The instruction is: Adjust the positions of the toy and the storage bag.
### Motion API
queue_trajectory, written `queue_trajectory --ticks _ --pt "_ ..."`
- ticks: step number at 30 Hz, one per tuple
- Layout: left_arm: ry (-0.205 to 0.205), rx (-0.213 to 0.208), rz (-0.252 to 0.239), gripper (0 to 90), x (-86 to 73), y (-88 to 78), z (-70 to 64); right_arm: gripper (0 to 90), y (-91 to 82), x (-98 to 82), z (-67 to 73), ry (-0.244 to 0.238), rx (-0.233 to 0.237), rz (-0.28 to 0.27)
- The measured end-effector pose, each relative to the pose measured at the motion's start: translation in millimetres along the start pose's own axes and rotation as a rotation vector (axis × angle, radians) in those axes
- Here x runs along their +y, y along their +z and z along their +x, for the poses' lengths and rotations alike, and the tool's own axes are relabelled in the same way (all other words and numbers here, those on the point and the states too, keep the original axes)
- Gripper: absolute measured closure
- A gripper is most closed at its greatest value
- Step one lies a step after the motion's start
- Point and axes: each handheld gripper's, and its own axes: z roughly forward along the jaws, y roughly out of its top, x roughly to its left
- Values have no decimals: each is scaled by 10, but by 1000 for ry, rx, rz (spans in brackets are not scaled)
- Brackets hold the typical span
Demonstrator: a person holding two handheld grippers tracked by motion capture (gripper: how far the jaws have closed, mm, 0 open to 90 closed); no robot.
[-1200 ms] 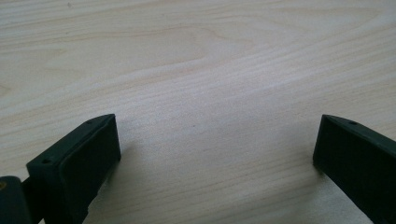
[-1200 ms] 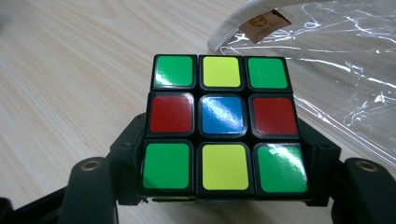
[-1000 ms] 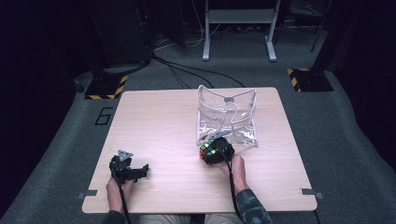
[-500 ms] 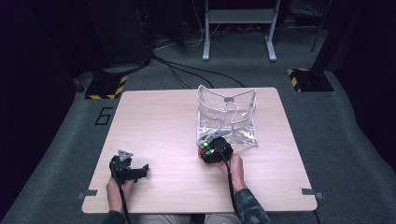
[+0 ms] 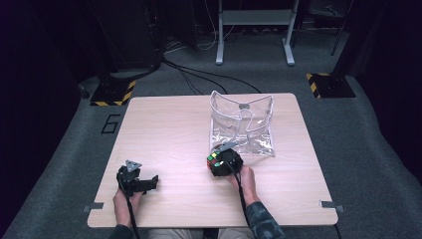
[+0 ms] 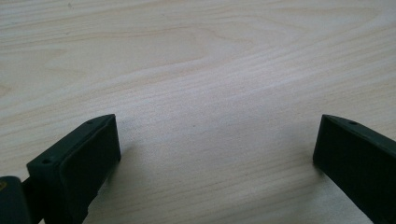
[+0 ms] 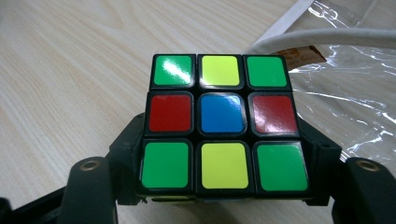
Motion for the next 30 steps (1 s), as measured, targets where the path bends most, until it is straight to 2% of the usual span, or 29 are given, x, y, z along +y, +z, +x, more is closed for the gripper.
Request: queue_trajectory --ticks 2,5,9,10,11,13,15,18,19,23,25,27,29,30 --pt "0 -2 1 5 0 0 2 328 3 -1 -1 -4 1 -1" --pt "0 0 0 5 0 0 0 318 11 -16 -33 15 33 2" --pt "0 1 0 5 0 0 -1 307 17 -24 -43 30 38 -8" --pt "0 0 0 5 0 0 0 288 16 -29 -51 40 46 -10" --pt "0 -3 3 5 2 0 4 219 12 -38 -67 60 59 -13" --pt "-1 -5 3 5 2 1 5 205 7 -41 -71 66 60 -12" --pt "-2 -6 2 5 3 2 8 142 -8 -46 -84 71 69 -10" --pt "-2 -10 5 6 4 2 8 124 -22 -50 -94 72 73 -13" --pt "-2 -11 4 6 4 2 9 107 -36 -50 -89 90 83 -8" --pt "0 -12 5 5 5 3 12 55 -137 -39 -112 86 96 -34" --pt "-3 -10 5 5 6 2 11 45 -181 -30 -121 83 102 -41" --pt "-8 -4 7 5 3 -1 6 40 -242 -28 -126 107 112 -47" --pt "-9 -3 8 6 4 -2 6 34 -286 -37 -160 101 108 -63" --pt "-10 -4 12 7 12 0 6 33 -316 -42 -165 117 112 -58"
